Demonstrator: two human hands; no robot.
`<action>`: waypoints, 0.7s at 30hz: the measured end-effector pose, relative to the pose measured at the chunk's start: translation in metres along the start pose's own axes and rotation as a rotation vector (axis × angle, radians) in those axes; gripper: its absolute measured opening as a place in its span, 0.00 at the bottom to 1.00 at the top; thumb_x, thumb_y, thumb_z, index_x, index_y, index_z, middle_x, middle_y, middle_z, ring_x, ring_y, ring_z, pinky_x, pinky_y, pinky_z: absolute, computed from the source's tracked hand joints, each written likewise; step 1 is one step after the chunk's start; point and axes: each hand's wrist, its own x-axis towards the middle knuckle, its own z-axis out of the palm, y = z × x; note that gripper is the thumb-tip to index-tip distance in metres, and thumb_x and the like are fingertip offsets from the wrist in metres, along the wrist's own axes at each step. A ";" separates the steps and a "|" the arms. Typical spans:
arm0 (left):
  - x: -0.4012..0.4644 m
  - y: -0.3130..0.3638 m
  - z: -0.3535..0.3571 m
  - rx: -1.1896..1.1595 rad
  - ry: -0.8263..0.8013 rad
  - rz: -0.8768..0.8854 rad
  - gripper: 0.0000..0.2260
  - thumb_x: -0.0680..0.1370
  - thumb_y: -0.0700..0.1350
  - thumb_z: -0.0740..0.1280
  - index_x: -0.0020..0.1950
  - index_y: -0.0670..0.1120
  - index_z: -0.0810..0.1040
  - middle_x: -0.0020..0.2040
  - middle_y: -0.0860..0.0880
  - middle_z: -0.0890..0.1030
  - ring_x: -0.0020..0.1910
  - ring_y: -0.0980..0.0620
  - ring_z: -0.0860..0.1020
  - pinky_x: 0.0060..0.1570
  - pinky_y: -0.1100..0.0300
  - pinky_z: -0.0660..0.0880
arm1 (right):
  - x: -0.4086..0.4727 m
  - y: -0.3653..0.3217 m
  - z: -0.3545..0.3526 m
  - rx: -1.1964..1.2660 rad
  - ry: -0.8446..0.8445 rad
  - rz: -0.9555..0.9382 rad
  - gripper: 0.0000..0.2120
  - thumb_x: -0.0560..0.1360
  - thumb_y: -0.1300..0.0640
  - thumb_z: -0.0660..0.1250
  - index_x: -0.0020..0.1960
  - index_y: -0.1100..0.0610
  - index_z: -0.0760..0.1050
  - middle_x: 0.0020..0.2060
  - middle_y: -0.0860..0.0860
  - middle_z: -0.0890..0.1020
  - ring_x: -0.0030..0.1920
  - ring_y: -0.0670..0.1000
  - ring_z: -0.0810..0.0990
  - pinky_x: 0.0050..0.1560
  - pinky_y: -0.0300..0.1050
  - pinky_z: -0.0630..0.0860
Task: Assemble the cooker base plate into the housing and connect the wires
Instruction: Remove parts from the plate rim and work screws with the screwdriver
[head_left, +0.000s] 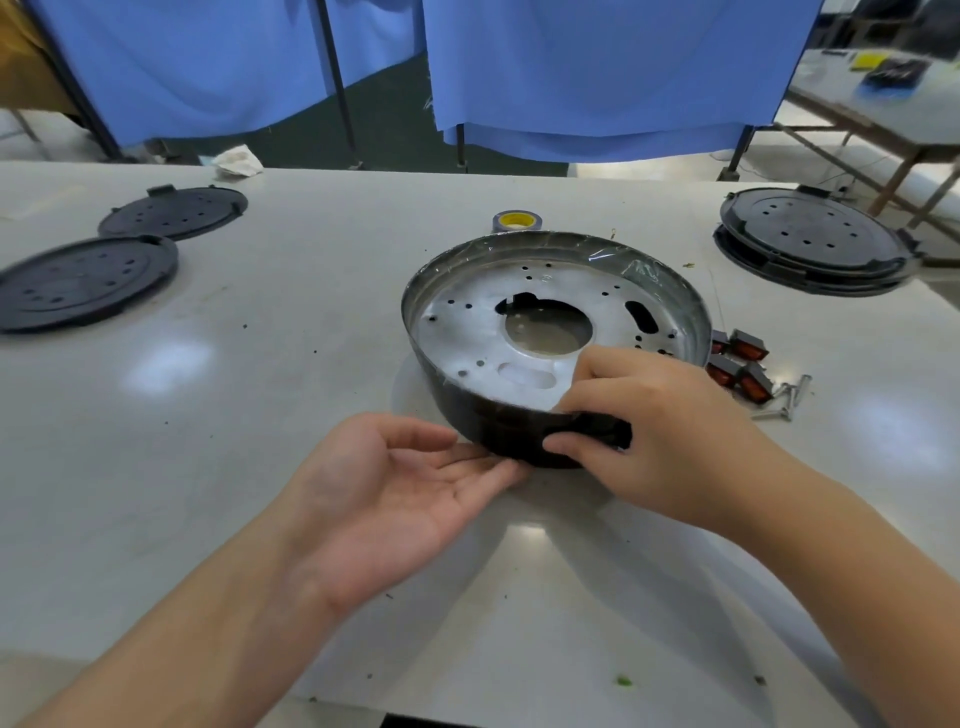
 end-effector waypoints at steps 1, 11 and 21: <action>-0.003 0.003 -0.001 0.012 -0.015 0.002 0.25 0.68 0.28 0.57 0.65 0.22 0.66 0.63 0.24 0.72 0.64 0.29 0.72 0.67 0.42 0.65 | -0.001 0.000 0.001 -0.006 -0.006 -0.006 0.06 0.71 0.53 0.73 0.40 0.56 0.81 0.35 0.47 0.75 0.34 0.50 0.73 0.30 0.44 0.71; -0.021 0.020 -0.004 0.478 0.138 0.205 0.20 0.66 0.31 0.65 0.58 0.32 0.77 0.54 0.33 0.82 0.53 0.38 0.83 0.47 0.49 0.81 | -0.001 -0.003 0.000 0.004 -0.019 0.015 0.06 0.72 0.53 0.72 0.40 0.55 0.82 0.35 0.46 0.75 0.32 0.48 0.72 0.30 0.47 0.74; 0.016 0.037 0.024 2.405 -0.165 0.995 0.18 0.68 0.51 0.77 0.56 0.51 0.79 0.50 0.55 0.77 0.50 0.55 0.70 0.53 0.60 0.67 | -0.001 -0.003 -0.002 0.001 -0.050 0.009 0.04 0.72 0.55 0.69 0.42 0.54 0.82 0.37 0.46 0.76 0.34 0.50 0.74 0.31 0.48 0.74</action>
